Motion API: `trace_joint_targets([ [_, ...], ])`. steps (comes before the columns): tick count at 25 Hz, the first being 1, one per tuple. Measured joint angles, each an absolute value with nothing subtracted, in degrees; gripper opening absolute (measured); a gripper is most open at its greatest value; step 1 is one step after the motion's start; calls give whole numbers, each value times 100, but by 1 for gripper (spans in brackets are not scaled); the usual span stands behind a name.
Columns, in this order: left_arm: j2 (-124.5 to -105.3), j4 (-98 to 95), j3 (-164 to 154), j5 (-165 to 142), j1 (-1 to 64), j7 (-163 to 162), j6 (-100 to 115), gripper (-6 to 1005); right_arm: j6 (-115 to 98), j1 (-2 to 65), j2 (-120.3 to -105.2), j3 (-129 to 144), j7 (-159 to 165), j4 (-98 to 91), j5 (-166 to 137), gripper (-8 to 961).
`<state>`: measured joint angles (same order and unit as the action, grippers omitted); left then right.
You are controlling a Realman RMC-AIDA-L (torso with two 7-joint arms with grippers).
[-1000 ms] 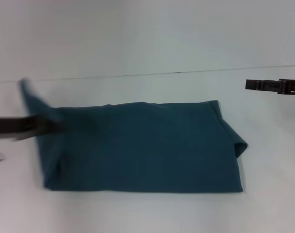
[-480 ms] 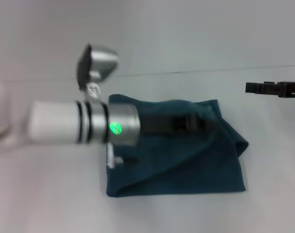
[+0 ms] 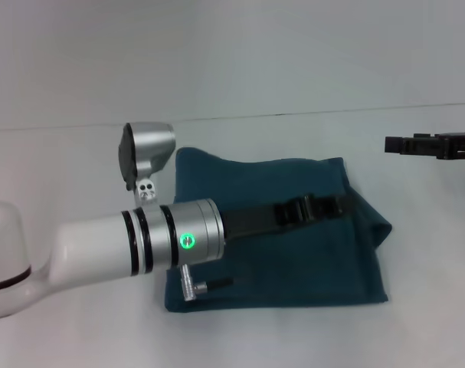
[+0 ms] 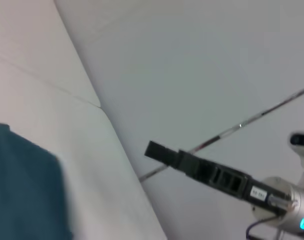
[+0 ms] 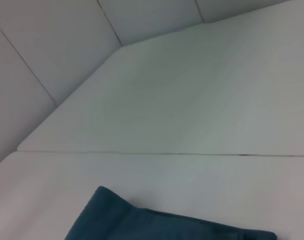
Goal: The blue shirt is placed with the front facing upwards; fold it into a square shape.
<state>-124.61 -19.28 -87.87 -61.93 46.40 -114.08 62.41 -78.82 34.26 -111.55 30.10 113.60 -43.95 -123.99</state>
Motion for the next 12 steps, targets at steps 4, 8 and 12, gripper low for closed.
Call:
trace_joint_targets([
  [4,-12463,-1950,-9051,-6168,4674,-11405,6259,147,-7862,3446,-11160,3030,11399,-4389,-12408,915],
  [8,-12463,-1998,-9184,-6164,4679,-11384,6410,333,-7841,3454,-11156,3032,11422,-4331,-12456,914],
  [12,-12460,-2024,-9141,-6209,4635,-11219,6653,499,-7711,3480,-11128,3033,11700,-4192,-12749,914],
])
